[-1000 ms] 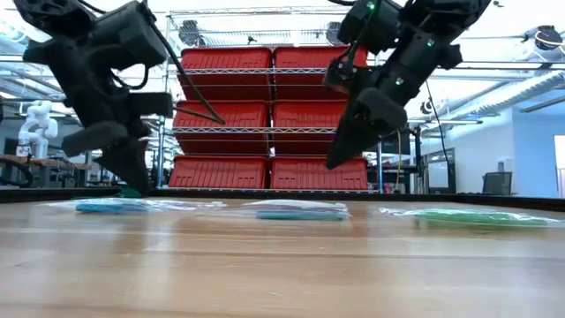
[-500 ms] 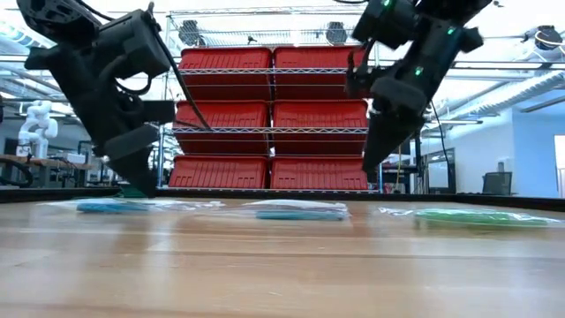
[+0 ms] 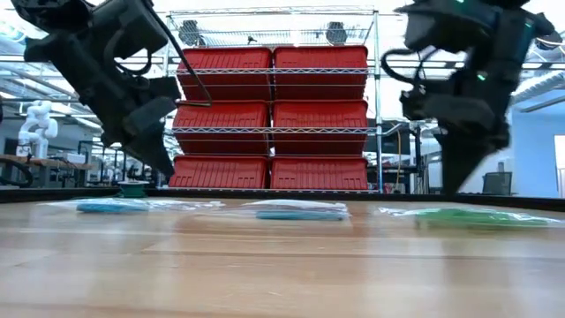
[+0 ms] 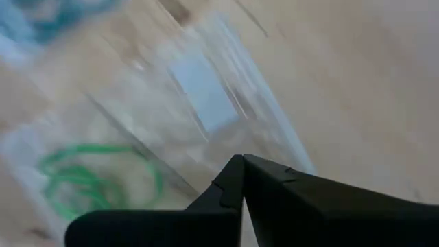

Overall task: Sort rubber bands
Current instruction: Adjust the transparent zip bags, then return to Home Position

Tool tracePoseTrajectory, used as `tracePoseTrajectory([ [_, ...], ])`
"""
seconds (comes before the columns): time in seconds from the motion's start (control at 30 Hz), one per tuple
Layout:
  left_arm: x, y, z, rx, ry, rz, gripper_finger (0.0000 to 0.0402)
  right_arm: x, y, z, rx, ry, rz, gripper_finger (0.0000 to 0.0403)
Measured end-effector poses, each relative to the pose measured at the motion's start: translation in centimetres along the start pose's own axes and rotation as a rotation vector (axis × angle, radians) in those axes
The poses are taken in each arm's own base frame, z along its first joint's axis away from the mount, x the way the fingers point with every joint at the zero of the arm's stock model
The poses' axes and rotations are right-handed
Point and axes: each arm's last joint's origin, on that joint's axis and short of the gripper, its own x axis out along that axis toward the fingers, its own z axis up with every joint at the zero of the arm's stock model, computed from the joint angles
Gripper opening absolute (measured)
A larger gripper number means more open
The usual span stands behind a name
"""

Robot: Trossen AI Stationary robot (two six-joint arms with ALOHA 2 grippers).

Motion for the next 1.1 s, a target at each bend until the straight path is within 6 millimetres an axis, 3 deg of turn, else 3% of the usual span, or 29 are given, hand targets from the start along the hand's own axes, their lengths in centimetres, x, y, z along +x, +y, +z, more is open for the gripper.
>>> tracePoseTrajectory([
  [0.27, -0.1, -0.2, 0.2, -0.012, -0.019, -0.022, 0.0, 1.6, -1.7, -1.3, 0.048, 0.025, -0.049, 0.0],
  [0.7, 0.0, -0.7, 0.7, 0.082, -0.042, -0.104, 0.0, 2.4, -4.2, 1.2, -0.072, 0.008, -0.1, 0.0],
  [0.8, -0.2, -0.6, 1.0, 0.106, -0.07, -0.094, 0.0, 1.8, -4.6, 1.4, -0.135, -0.027, -0.118, 0.0],
  [0.9, -0.8, -0.7, 1.8, 0.12, -0.161, -0.107, 0.0, 0.0, -4.6, 2.0, -0.16, -0.129, -0.116, 0.0],
  [1.1, -2.5, -0.6, 3.2, 0.204, -0.303, -0.135, 0.0, -3.5, -5.3, 1.1, -0.239, -0.261, -0.144, 0.0],
])
